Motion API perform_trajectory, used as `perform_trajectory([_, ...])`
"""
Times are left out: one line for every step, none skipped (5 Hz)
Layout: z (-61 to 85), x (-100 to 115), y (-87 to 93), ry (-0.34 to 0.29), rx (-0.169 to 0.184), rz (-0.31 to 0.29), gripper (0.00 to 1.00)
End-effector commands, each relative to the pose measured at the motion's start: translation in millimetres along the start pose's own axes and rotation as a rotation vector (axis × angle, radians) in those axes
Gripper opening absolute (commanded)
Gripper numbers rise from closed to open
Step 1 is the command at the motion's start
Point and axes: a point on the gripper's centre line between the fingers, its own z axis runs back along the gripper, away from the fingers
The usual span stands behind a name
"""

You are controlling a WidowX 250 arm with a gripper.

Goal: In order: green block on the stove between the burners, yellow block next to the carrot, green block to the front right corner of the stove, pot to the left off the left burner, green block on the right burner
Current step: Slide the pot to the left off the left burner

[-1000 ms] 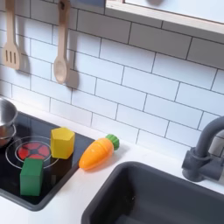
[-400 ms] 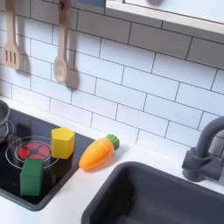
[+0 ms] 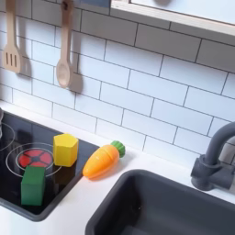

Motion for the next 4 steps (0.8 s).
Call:
perform_trajectory([2.7,-2.7,-1.3,0.005,-0.001,-0.001,1.00])
perform_trajectory([5.7,-3.4,-3.0,0.003,-0.008,-0.006,1.00])
perform_trajectory([5.9,-2.4,-2.3,0.002,-0.004,-0.009,1.00])
perform_trajectory([5.2,-1.7,-0.7,0.010,-0.006,-0.001,1.00])
